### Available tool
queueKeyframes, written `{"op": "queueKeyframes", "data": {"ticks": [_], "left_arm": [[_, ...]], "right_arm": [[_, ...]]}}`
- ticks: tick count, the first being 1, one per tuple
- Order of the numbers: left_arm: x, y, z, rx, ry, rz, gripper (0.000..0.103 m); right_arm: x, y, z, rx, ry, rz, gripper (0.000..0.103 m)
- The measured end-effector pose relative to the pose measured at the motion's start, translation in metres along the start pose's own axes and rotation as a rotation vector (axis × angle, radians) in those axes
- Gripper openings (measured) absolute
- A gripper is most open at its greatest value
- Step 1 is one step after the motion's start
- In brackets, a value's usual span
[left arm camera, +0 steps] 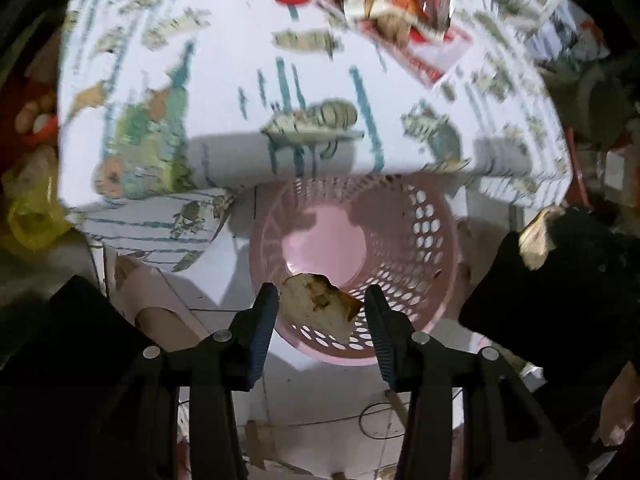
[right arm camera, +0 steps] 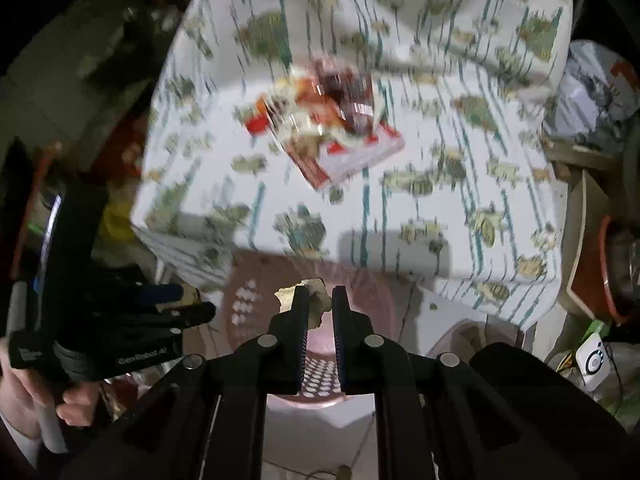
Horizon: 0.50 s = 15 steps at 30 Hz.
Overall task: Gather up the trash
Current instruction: 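Carry both scraps over the pink basket and open both tools to drop them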
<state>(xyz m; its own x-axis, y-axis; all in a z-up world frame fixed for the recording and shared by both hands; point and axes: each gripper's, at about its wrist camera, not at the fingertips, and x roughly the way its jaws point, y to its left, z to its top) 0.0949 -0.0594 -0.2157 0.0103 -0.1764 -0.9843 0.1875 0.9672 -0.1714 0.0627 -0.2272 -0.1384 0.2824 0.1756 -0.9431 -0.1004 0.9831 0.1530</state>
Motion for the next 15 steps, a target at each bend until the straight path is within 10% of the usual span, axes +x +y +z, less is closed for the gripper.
{"op": "queueKeyframes", "data": {"ticks": [9, 15], "left_arm": [[0.058, -0.008, -0.005, 0.036, 0.087, 0.087, 0.045], [0.046, -0.006, -0.007, 0.018, 0.099, 0.102, 0.074]], "right_arm": [[0.075, -0.014, -0.009, 0.023, 0.133, -0.031, 0.013], [0.112, -0.03, -0.016, 0.054, 0.18, -0.034, 0.013]]}}
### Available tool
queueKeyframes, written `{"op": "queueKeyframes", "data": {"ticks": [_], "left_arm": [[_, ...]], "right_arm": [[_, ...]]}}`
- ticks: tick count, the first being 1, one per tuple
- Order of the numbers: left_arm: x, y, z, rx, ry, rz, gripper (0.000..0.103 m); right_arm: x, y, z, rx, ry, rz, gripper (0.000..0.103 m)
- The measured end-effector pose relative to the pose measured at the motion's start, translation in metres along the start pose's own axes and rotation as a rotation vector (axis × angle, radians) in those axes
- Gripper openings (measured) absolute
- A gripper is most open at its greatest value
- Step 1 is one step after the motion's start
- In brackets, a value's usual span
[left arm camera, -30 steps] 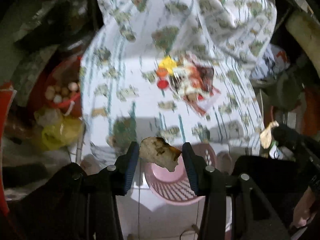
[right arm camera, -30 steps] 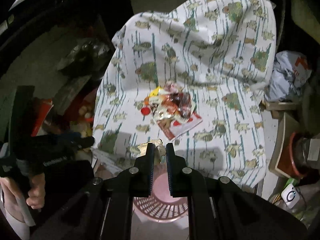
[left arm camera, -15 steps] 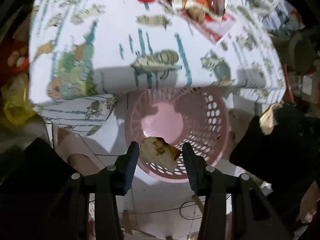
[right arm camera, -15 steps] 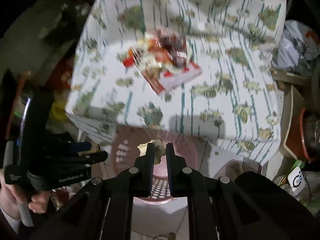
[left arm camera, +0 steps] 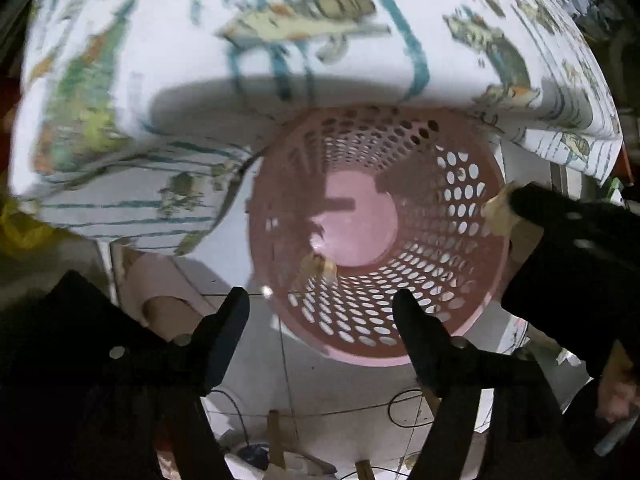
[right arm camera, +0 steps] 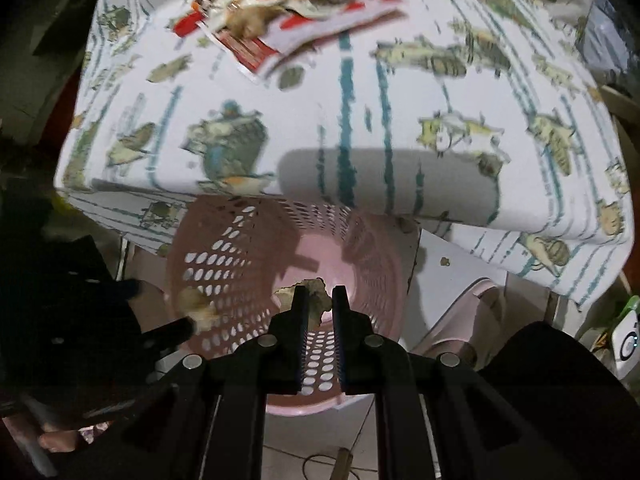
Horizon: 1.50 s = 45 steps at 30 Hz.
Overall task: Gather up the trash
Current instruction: 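Carry both scraps over the pink basket and open both tools to drop them, then move both tools back up over the trash pile on the cloth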
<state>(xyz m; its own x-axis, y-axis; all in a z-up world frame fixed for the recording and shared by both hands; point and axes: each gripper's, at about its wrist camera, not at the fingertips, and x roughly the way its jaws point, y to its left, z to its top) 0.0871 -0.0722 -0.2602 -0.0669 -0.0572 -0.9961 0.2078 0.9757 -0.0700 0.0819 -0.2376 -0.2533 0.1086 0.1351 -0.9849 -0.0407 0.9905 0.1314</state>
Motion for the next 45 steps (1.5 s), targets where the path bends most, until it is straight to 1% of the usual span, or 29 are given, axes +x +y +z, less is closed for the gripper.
{"op": "queueKeyframes", "data": {"ticks": [3, 6, 7, 8, 9, 10, 11, 14, 15, 17, 19, 20, 22, 24, 25, 26, 27, 28, 29, 30, 31, 32, 34, 35, 38, 39, 42, 44, 45], "left_arm": [[-0.02, 0.013, -0.003, -0.06, -0.003, -0.033, 0.074], [-0.049, 0.016, -0.008, -0.039, -0.071, 0.046, 0.074], [-0.058, 0.017, -0.009, -0.033, -0.094, 0.067, 0.074], [-0.068, 0.017, -0.01, -0.029, -0.125, 0.086, 0.074], [-0.079, 0.017, -0.01, -0.025, -0.158, 0.111, 0.074], [-0.089, 0.02, -0.011, -0.029, -0.191, 0.132, 0.074], [-0.102, 0.023, -0.013, -0.045, -0.238, 0.152, 0.074], [-0.136, 0.027, -0.014, -0.05, -0.357, 0.18, 0.074], [-0.148, 0.029, -0.016, -0.056, -0.395, 0.175, 0.074], [-0.171, 0.034, -0.018, -0.074, -0.468, 0.136, 0.074], [-0.189, 0.039, -0.021, -0.081, -0.544, 0.113, 0.074], [-0.201, 0.04, -0.024, -0.071, -0.593, 0.114, 0.074], [-0.223, 0.044, -0.029, -0.063, -0.678, 0.113, 0.074], [-0.241, 0.051, -0.036, -0.075, -0.752, 0.086, 0.077], [-0.248, 0.053, -0.037, -0.078, -0.78, 0.086, 0.078], [-0.256, 0.054, -0.041, -0.081, -0.815, 0.103, 0.079], [-0.262, 0.054, -0.043, -0.083, -0.837, 0.122, 0.082], [-0.269, 0.054, -0.046, -0.087, -0.852, 0.139, 0.082], [-0.277, 0.053, -0.048, -0.094, -0.856, 0.138, 0.082], [-0.288, 0.053, -0.049, -0.094, -0.864, 0.113, 0.084], [-0.301, 0.052, -0.051, -0.093, -0.889, 0.1, 0.09], [-0.314, 0.051, -0.054, -0.095, -0.927, 0.108, 0.093], [-0.339, 0.047, -0.058, -0.103, -1.005, 0.135, 0.103], [-0.351, 0.046, -0.057, -0.098, -1.03, 0.143, 0.103], [-0.378, 0.044, -0.048, -0.09, -1.053, 0.188, 0.103], [-0.384, 0.045, -0.047, -0.09, -1.069, 0.18, 0.103], [-0.396, 0.051, -0.031, -0.108, -1.082, 0.141, 0.103], [-0.397, 0.055, -0.021, -0.112, -1.088, 0.123, 0.103], [-0.395, 0.057, -0.016, -0.117, -1.094, 0.126, 0.103]], "right_arm": [[0.014, -0.003, -0.001, 0.016, 0.024, 0.016, 0.013], [0.016, 0.005, -0.002, -0.011, 0.012, -0.011, 0.014], [0.017, 0.007, -0.003, -0.01, 0.015, -0.015, 0.02], [0.016, 0.009, -0.003, 0.004, 0.013, -0.009, 0.036], [0.015, 0.011, -0.004, 0.016, 0.004, -0.007, 0.046], [0.009, 0.011, -0.006, 0.03, -0.027, -0.017, 0.059], [0.001, 0.014, -0.007, 0.031, -0.067, -0.042, 0.06], [-0.013, 0.022, -0.008, 0.003, -0.092, -0.059, 0.06], [-0.02, 0.024, -0.008, -0.003, -0.112, -0.063, 0.06], [-0.039, 0.031, -0.008, -0.013, -0.172, -0.077, 0.06], [-0.065, 0.039, -0.008, -0.041, -0.258, -0.079, 0.06], [-0.074, 0.042, -0.007, -0.051, -0.287, -0.082, 0.06], [-0.101, 0.051, -0.007, -0.096, -0.381, -0.1, 0.06], [-0.12, 0.056, -0.005, -0.116, -0.447, -0.104, 0.061], [-0.132, 0.058, -0.004, -0.119, -0.487, -0.108, 0.062], [-0.143, 0.059, -0.003, -0.115, -0.52, -0.107, 0.066], [-0.149, 0.059, -0.003, -0.111, -0.539, -0.105, 0.068], [-0.161, 0.059, -0.002, -0.101, -0.57, -0.104, 0.069], [-0.171, 0.062, 0.0, -0.097, -0.59, -0.1, 0.07], [-0.179, 0.064, 0.001, -0.098, -0.603, -0.098, 0.07], [-0.193, 0.066, 0.004, -0.1, -0.623, -0.094, 0.073], [-0.207, 0.069, 0.007, -0.106, -0.647, -0.087, 0.079], [-0.233, 0.071, 0.011, -0.114, -0.699, -0.086, 0.086], [-0.25, 0.073, 0.014, -0.115, -0.734, -0.097, 0.086], [-0.282, 0.074, 0.024, -0.112, -0.774, -0.127, 0.088], [-0.295, 0.076, 0.032, -0.108, -0.789, -0.15, 0.088], [-0.321, 0.079, 0.045, -0.124, -0.85, -0.151, 0.091], [-0.331, 0.081, 0.055, -0.132, -0.872, -0.159, 0.101], [-0.333, 0.08, 0.058, -0.133, -0.887, -0.162, 0.103]]}}
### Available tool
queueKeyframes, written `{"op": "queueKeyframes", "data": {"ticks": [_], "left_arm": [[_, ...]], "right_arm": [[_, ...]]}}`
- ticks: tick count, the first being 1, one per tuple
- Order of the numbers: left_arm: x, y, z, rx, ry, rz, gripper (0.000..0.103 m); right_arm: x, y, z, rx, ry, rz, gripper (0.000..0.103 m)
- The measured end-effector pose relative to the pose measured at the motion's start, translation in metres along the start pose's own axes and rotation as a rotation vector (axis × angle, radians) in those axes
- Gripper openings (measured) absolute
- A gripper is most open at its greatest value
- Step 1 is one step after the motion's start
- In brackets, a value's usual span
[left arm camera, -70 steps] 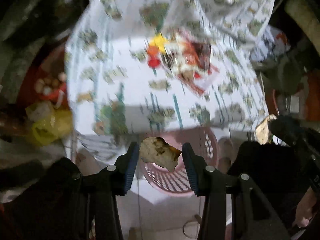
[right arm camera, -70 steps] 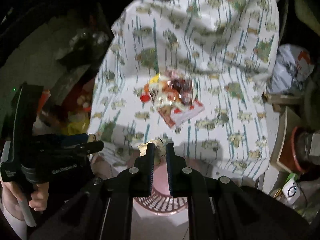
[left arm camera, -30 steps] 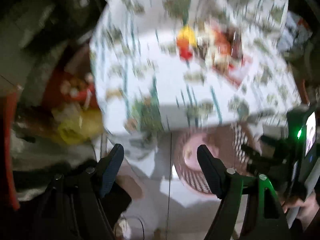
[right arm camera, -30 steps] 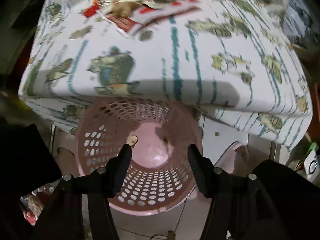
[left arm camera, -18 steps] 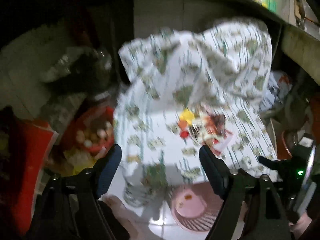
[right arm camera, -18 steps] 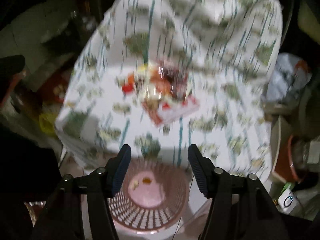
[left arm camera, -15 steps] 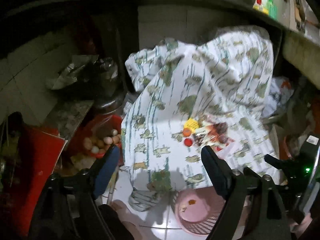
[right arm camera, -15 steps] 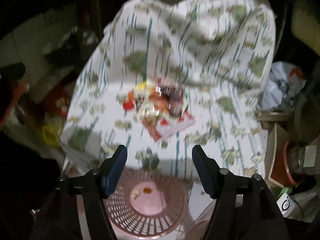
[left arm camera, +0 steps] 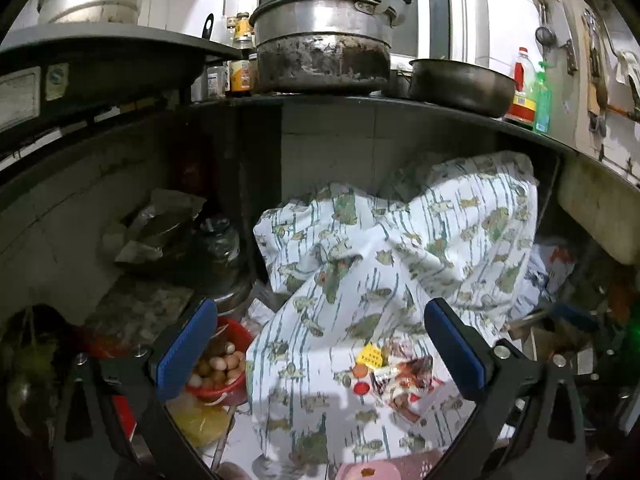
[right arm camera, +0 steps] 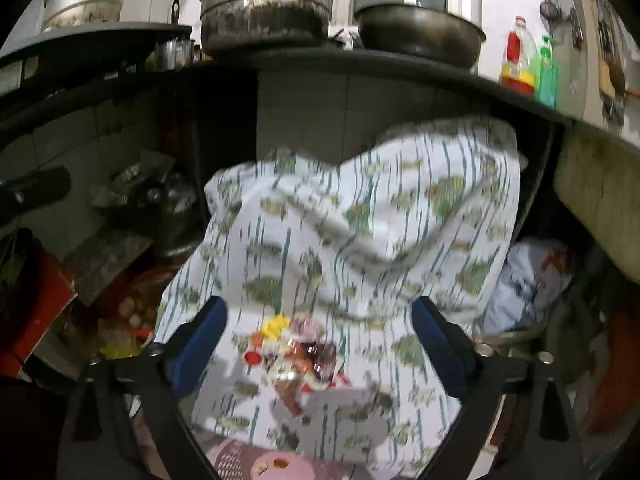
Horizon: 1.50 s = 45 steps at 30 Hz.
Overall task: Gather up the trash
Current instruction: 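Move both tools back up over the trash pile on the cloth, then grasp the red bottle cap with the left tool while the right tool grasps brown crumpled paper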
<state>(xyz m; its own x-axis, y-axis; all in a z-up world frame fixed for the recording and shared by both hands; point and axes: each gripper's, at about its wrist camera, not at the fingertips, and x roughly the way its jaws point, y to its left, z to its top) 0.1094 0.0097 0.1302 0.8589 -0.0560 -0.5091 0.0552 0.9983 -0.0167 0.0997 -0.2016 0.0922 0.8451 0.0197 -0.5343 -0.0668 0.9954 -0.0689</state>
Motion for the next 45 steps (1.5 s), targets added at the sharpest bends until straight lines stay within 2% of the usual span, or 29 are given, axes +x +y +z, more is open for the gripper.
{"op": "queueKeyframes", "data": {"ticks": [5, 11, 18, 22, 27, 31, 37, 39, 41, 45], "left_arm": [[0.041, 0.01, -0.021, -0.01, 0.04, 0.047, 0.103], [0.102, 0.015, -0.051, 0.005, 0.194, 0.065, 0.103], [0.13, 0.008, -0.056, 0.007, 0.276, 0.053, 0.103], [0.142, 0.008, -0.058, -0.014, 0.296, 0.074, 0.103], [0.164, 0.008, -0.06, -0.016, 0.349, 0.073, 0.103], [0.182, 0.005, -0.064, 0.01, 0.392, 0.098, 0.102], [0.195, -0.002, -0.07, 0.027, 0.434, 0.09, 0.103], [0.195, -0.004, -0.071, 0.023, 0.442, 0.083, 0.103], [0.192, -0.006, -0.071, 0.015, 0.445, 0.046, 0.103], [0.194, -0.012, -0.068, 0.046, 0.428, 0.069, 0.103]], "right_arm": [[0.015, -0.004, 0.001, 0.0, -0.015, -0.012, 0.103], [0.054, -0.012, -0.019, 0.048, 0.06, -0.005, 0.103], [0.09, -0.016, -0.035, 0.077, 0.152, 0.021, 0.103], [0.101, -0.022, -0.042, 0.149, 0.212, 0.081, 0.103], [0.118, -0.026, -0.042, 0.133, 0.266, 0.105, 0.103], [0.16, -0.03, -0.056, 0.089, 0.489, 0.241, 0.103], [0.211, -0.022, -0.091, 0.086, 0.656, 0.216, 0.102], [0.228, -0.014, -0.105, 0.111, 0.722, 0.245, 0.096], [0.238, -0.005, -0.113, 0.102, 0.774, 0.261, 0.081], [0.251, 0.017, -0.128, 0.03, 0.806, 0.226, 0.077]]}}
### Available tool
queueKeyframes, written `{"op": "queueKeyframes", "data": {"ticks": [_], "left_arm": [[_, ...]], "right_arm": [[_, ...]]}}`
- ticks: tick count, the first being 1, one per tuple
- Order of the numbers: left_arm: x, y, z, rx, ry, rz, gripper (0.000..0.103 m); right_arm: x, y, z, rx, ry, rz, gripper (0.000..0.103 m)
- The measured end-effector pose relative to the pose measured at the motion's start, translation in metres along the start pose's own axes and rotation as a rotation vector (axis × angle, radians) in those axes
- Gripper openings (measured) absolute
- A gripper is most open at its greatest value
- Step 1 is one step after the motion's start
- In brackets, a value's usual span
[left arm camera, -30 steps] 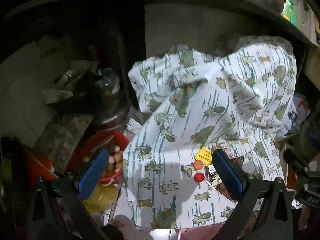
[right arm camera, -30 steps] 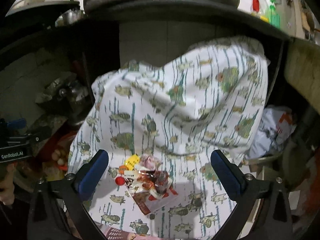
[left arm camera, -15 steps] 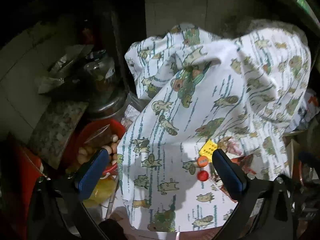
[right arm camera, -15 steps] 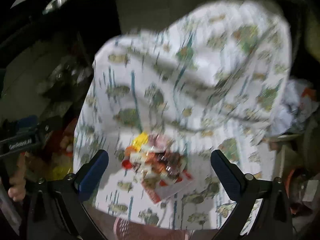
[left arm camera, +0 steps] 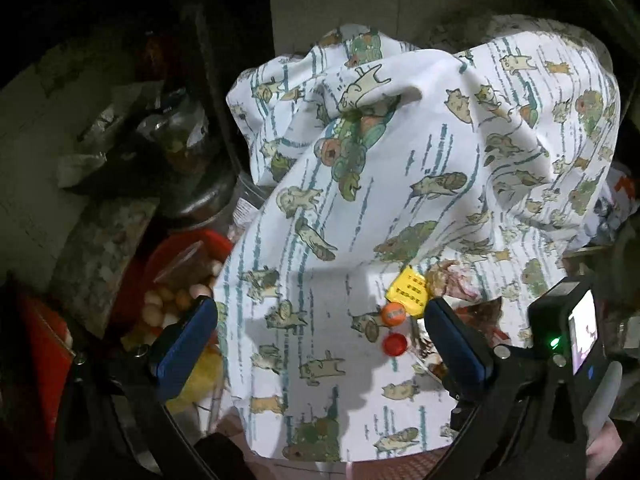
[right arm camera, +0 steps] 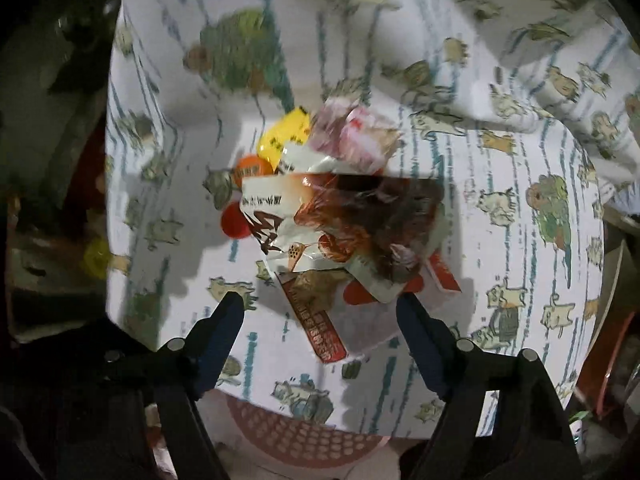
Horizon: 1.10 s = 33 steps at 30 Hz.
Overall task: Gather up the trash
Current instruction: 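Grasp the red bottle cap with the left tool while the right tool grasps brown crumpled paper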
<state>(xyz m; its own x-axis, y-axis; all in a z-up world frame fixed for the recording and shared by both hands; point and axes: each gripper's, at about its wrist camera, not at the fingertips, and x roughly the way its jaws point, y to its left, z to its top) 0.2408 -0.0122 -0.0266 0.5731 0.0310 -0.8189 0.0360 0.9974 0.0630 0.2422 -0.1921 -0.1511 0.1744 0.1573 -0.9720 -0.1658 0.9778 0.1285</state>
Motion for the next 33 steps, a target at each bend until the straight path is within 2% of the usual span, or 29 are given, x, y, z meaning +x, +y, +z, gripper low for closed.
{"op": "queueKeyframes", "data": {"ticks": [2, 7, 11, 12, 14, 17, 19, 22, 24, 28, 32, 33], "left_arm": [[0.002, 0.0, 0.002, -0.006, 0.009, -0.011, 0.103], [0.007, 0.0, 0.006, -0.017, 0.025, -0.028, 0.103], [0.017, 0.0, 0.01, -0.021, 0.044, -0.042, 0.103], [0.021, -0.001, 0.01, -0.023, 0.057, -0.049, 0.103], [0.036, -0.006, 0.009, -0.013, 0.106, -0.093, 0.103], [0.07, -0.019, 0.003, 0.011, 0.214, -0.153, 0.099], [0.09, -0.028, -0.004, 0.018, 0.276, -0.154, 0.084], [0.112, -0.039, -0.016, 0.014, 0.366, -0.199, 0.07], [0.119, -0.047, -0.021, 0.025, 0.391, -0.22, 0.066], [0.129, -0.06, -0.027, 0.065, 0.409, -0.2, 0.055], [0.146, -0.069, -0.035, 0.065, 0.449, -0.188, 0.054], [0.151, -0.071, -0.036, 0.061, 0.461, -0.188, 0.054]], "right_arm": [[0.008, 0.004, 0.001, -0.006, 0.016, -0.003, 0.066], [0.022, 0.003, 0.003, 0.043, 0.024, -0.046, 0.054], [0.034, -0.004, 0.004, 0.087, 0.053, -0.034, 0.032], [0.033, -0.006, 0.004, 0.09, 0.041, -0.045, 0.029], [0.031, -0.006, 0.004, 0.093, 0.033, -0.049, 0.029], [0.017, -0.014, 0.003, 0.127, 0.02, -0.012, 0.029], [0.008, -0.018, 0.005, 0.145, 0.004, 0.001, 0.029], [-0.007, -0.031, 0.006, 0.176, -0.021, 0.028, 0.029], [-0.017, -0.039, 0.004, 0.189, -0.044, 0.041, 0.029], [-0.037, -0.051, -0.001, 0.167, -0.102, 0.015, 0.029], [-0.052, -0.055, -0.01, 0.194, -0.156, 0.004, 0.029], [-0.056, -0.061, -0.013, 0.197, -0.159, 0.029, 0.029]]}}
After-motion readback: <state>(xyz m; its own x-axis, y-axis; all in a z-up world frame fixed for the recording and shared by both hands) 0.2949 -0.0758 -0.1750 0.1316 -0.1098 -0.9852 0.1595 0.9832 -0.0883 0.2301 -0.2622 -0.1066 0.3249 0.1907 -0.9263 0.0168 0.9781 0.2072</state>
